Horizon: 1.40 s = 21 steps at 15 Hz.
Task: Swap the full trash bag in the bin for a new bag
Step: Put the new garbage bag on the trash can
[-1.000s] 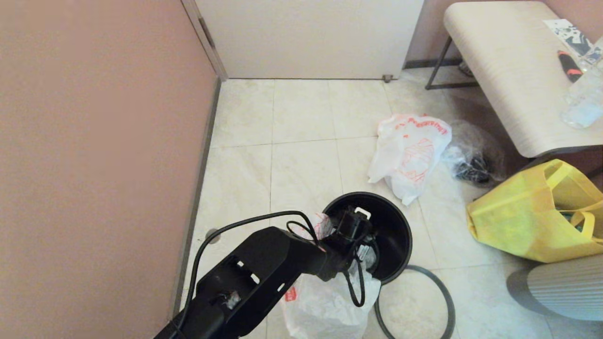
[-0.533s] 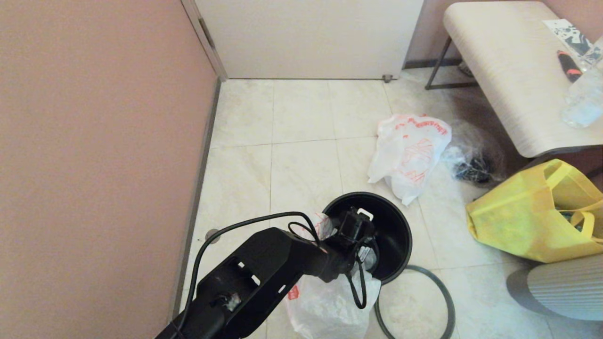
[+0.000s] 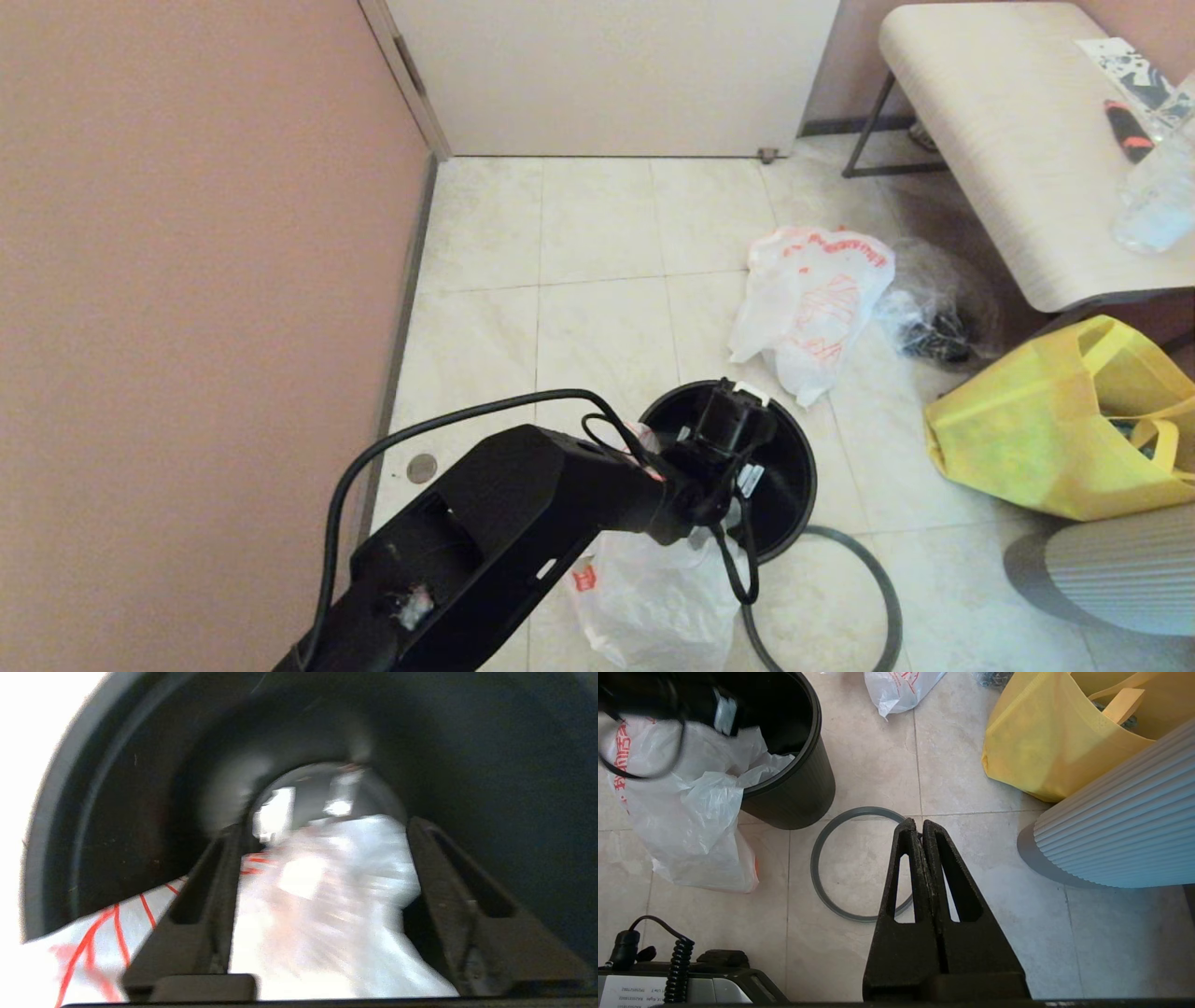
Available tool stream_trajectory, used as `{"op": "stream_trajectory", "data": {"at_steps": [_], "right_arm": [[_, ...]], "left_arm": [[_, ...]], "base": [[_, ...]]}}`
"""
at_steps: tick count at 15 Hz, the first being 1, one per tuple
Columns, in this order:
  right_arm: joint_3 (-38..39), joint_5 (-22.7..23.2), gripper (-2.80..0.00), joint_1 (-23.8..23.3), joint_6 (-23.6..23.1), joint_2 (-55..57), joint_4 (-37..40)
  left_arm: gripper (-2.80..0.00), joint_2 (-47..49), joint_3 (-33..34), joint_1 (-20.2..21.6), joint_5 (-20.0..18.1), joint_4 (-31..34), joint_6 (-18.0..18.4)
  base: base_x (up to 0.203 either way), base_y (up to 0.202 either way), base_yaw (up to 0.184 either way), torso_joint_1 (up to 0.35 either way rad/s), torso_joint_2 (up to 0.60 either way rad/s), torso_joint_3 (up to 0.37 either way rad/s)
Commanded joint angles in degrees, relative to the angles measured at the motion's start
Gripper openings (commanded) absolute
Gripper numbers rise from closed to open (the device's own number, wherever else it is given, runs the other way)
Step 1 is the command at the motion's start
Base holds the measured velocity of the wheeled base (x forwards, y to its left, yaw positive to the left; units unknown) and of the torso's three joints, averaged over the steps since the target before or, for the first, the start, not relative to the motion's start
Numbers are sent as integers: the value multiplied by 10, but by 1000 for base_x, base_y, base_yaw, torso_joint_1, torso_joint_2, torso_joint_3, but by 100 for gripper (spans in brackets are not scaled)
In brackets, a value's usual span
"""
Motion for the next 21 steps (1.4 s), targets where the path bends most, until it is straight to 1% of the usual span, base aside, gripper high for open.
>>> {"op": "stream_trajectory", "data": {"at_steps": [1,2,3,5,7,8,9,10,11,13,14,15,16,17,18,19,20,21], "right_arm": [[0,0,-280,0,0,0,0],[0,0,-280,0,0,0,0],[0,0,-280,0,0,0,0],[0,0,-280,0,0,0,0],[0,-1,-280,0,0,0,0],[0,-1,-280,0,0,0,0],[0,-1,-280,0,1,0,0],[0,-1,-280,0,3,0,0],[-1,-1,-280,0,4,0,0],[-1,-1,-280,0,3,0,2],[-1,-1,-280,0,3,0,2],[-1,-1,-280,0,3,0,2],[-1,-1,-280,0,4,0,2],[-1,-1,-280,0,3,0,2],[-1,-1,-280,0,3,0,3],[-1,-1,-280,0,3,3,3],[-1,-1,-280,0,2,3,3],[-1,-1,-280,0,2,3,3]], "left_arm": [[0,-77,31,-19,3,38,-38],[0,-89,41,-23,1,62,-50],[0,-91,42,-25,0,77,-55],[0,-115,59,-25,0,87,-69],[0,-156,103,-21,1,113,-96],[0,-179,141,-20,1,131,-121],[-280,-205,186,-18,2,142,-152],[-280,-229,231,-14,2,146,-175],[-280,-259,293,-9,1,145,-196],[-280,-302,417,7,-4,119,-229],[-280,-314,479,21,-13,87,-239],[-280,-322,544,42,-33,33,-245],[-280,-327,606,73,-70,-45,-244],[-280,-327,651,109,-115,-124,-232],[-280,-319,687,155,-175,-204,-207],[-280,-293,705,195,-220,-255,-172],[-280,-264,707,223,-241,-275,-138],[-280,-242,703,249,-251,-285,-105]], "base": [[0,0,0,0,0,0],[0,0,0,0,0,0],[0,0,0,0,0,0],[0,0,0,0,0,0],[0,0,0,0,0,0],[0,0,0,0,0,0],[0,0,0,0,0,0],[0,0,0,0,0,0],[0,0,0,0,0,0],[0,0,0,0,0,0],[0,0,0,0,0,0],[0,0,0,0,0,0],[0,0,0,0,0,0],[0,0,0,0,0,0],[0,0,0,0,0,0],[0,0,0,0,0,0],[0,0,0,0,0,0],[0,0,0,0,0,0]]}}
